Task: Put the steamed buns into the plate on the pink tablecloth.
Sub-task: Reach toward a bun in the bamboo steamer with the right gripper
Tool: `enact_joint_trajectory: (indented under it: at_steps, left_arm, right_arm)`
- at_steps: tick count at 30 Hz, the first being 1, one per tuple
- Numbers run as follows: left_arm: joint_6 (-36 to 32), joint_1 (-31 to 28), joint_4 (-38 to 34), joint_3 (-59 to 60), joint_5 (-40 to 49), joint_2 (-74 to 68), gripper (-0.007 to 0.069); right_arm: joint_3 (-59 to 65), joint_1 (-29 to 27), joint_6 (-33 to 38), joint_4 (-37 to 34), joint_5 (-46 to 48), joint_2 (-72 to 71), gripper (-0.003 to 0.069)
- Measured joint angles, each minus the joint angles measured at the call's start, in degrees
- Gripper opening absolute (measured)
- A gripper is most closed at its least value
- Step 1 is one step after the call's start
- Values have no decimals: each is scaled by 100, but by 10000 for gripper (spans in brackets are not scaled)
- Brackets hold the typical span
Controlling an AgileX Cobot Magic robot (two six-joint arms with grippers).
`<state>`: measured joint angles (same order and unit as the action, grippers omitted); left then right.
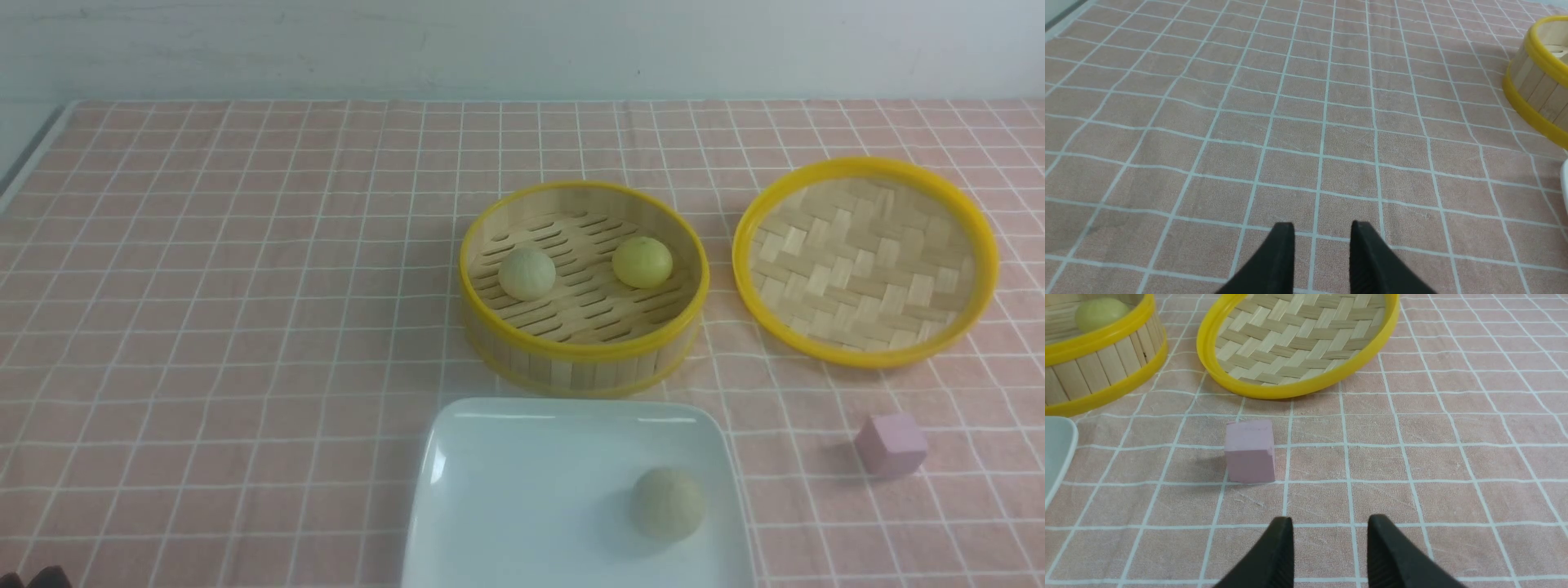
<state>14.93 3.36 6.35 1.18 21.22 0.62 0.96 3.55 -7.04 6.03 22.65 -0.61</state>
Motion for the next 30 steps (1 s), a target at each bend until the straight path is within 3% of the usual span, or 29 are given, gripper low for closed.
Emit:
enact_joint_trajectory:
  at_steps: [20, 23, 24, 25, 26, 27, 30]
  left_arm:
    - [72, 0, -55, 0, -14, 0, 228]
    - [680, 0, -755, 6, -130, 0, 230]
    - [1090, 0, -1434, 18, -178, 0, 230]
    - [1238, 0, -1434, 18, -186, 0, 230]
    - [1825, 0, -2327, 24, -231, 0, 230]
    - [2221, 0, -2714, 27, -270, 0, 232]
    - [2803, 4, -3430, 46, -318, 0, 237]
  right_arm:
    - [0, 0, -15, -6, 0, 0, 240]
    - [11, 0, -589, -664, -167, 0, 240]
    - [17, 0, -973, -1259, -215, 0, 240]
    - [23, 0, -1040, -1348, -236, 0, 240]
    - [46, 0, -1658, -2125, -315, 0, 240]
    - [59, 0, -1865, -2511, -342, 0, 240]
    - [59, 0, -2317, -3348, -432, 0, 240]
